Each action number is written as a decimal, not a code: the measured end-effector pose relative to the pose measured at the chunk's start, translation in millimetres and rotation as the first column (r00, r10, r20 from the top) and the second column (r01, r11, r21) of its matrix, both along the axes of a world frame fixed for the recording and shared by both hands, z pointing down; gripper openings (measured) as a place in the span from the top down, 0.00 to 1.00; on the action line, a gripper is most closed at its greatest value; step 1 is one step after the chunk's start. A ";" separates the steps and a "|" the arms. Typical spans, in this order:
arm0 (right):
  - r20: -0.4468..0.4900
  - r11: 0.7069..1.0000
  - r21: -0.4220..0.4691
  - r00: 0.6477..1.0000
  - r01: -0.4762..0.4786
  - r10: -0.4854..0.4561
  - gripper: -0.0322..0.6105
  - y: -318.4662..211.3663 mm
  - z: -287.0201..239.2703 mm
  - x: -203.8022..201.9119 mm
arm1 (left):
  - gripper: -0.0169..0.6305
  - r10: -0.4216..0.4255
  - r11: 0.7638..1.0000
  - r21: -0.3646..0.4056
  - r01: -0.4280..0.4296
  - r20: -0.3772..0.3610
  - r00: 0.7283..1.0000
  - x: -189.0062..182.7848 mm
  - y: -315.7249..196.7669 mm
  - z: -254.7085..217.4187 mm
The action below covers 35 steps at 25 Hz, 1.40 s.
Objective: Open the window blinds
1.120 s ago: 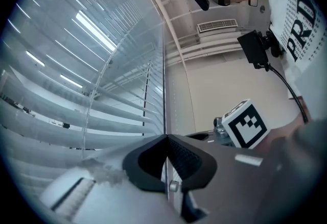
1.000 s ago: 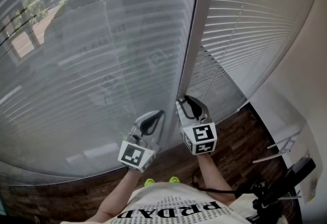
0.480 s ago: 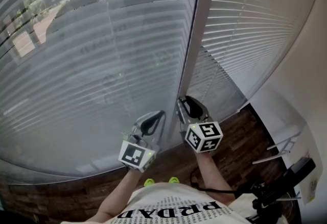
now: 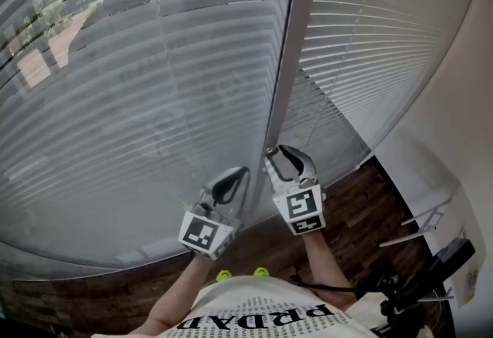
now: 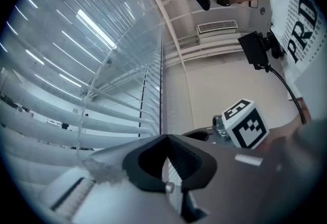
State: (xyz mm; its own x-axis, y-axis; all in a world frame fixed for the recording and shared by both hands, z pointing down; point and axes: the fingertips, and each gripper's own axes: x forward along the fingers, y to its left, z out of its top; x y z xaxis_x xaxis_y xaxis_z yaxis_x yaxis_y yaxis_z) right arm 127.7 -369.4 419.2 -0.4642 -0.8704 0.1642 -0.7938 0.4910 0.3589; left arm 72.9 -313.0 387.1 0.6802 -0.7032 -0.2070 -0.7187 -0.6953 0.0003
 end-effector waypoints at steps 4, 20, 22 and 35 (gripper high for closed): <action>-0.313 0.992 0.124 0.949 0.012 0.027 0.73 3.5 -1.0 -8.0 | 0.99 -0.002 1.000 0.002 0.002 0.002 1.000 -0.3 0.7 -0.9; -0.629 0.963 0.261 0.768 0.063 0.120 0.76 -2.1 10.7 -13.6 | 0.99 -0.024 1.000 -0.001 0.024 0.011 1.000 -7.9 -0.3 0.6; -0.621 0.962 0.265 0.774 0.063 0.121 0.76 -2.1 10.0 -13.8 | 0.99 -0.023 1.000 0.010 0.022 0.026 0.999 -8.8 -0.9 2.6; -0.541 0.970 0.239 0.835 0.043 0.097 0.76 -2.1 7.9 -13.4 | 0.99 -0.014 1.000 -0.013 0.014 -0.005 1.000 -5.0 0.9 1.4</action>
State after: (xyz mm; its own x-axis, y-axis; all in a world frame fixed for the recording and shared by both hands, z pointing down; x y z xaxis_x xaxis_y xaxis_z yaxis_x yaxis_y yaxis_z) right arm 114.3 -371.5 427.0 -0.3348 -0.9257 0.1758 -0.4452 0.3198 0.8363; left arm 67.9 -312.1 388.4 0.6693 -0.7153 -0.2011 -0.7283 -0.6851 0.0130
